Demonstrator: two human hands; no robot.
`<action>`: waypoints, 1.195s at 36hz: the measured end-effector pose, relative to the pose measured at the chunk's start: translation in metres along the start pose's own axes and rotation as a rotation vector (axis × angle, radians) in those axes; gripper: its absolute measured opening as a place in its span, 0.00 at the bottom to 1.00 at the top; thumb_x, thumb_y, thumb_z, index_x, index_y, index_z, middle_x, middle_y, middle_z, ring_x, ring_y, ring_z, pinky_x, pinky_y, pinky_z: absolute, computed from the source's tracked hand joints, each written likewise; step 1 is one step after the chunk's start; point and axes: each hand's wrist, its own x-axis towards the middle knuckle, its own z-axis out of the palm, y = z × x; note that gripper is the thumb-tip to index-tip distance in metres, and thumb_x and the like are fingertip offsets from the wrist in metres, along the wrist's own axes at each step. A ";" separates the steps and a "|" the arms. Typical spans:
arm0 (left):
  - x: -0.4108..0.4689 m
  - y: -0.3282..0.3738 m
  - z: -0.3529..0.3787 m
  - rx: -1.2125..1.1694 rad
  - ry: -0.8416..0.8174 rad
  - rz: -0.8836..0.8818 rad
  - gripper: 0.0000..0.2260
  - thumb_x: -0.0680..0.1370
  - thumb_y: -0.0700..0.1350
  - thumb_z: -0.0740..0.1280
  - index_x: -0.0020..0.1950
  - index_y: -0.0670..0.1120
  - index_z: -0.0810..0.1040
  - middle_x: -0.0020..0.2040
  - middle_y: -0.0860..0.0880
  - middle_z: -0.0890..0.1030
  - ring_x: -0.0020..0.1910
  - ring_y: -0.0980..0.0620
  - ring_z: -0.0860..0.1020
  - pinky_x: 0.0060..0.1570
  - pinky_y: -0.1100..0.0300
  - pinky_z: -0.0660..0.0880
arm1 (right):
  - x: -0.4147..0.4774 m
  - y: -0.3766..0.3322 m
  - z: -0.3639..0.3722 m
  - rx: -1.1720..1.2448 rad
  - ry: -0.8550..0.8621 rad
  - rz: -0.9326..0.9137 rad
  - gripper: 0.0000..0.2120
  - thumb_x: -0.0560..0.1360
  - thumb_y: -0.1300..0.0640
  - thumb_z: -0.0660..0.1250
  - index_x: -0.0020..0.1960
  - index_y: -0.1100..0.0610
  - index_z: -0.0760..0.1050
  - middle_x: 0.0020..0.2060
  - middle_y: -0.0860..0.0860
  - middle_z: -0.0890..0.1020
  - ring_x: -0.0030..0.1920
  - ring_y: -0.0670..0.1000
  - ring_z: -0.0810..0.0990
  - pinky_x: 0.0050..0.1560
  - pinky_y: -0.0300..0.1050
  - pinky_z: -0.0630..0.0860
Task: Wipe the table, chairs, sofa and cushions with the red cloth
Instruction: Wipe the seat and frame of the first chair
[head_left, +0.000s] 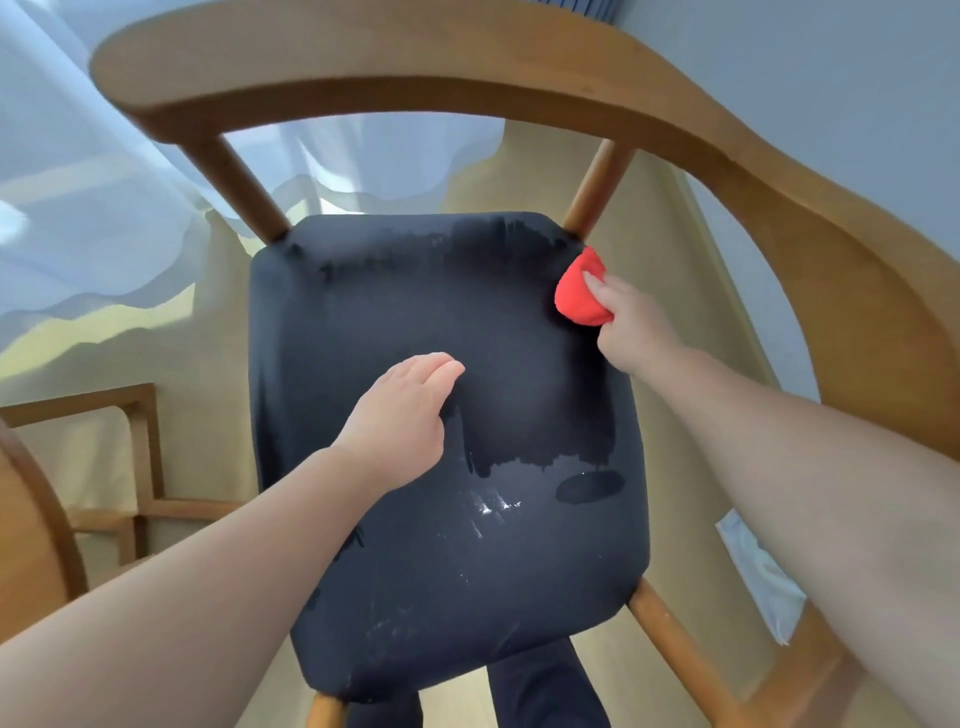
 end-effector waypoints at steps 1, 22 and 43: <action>-0.002 -0.001 0.000 -0.004 0.004 -0.006 0.25 0.74 0.33 0.58 0.71 0.43 0.67 0.71 0.49 0.68 0.70 0.48 0.64 0.69 0.59 0.59 | -0.011 0.002 0.006 0.001 0.009 0.008 0.37 0.70 0.72 0.55 0.76 0.47 0.62 0.76 0.45 0.59 0.75 0.49 0.58 0.72 0.36 0.52; -0.105 -0.011 -0.043 0.010 0.033 -0.034 0.25 0.73 0.33 0.58 0.71 0.43 0.68 0.70 0.49 0.69 0.70 0.48 0.65 0.68 0.59 0.60 | -0.174 -0.035 0.047 -0.031 -0.214 0.011 0.37 0.71 0.72 0.52 0.75 0.46 0.62 0.77 0.45 0.58 0.76 0.49 0.56 0.75 0.41 0.52; -0.205 -0.034 0.028 -0.067 0.191 -0.381 0.23 0.74 0.34 0.63 0.69 0.42 0.70 0.68 0.45 0.73 0.67 0.45 0.69 0.67 0.54 0.65 | -0.123 -0.094 0.114 -0.437 -0.183 -0.436 0.42 0.67 0.73 0.60 0.78 0.52 0.54 0.78 0.53 0.54 0.76 0.56 0.53 0.70 0.56 0.58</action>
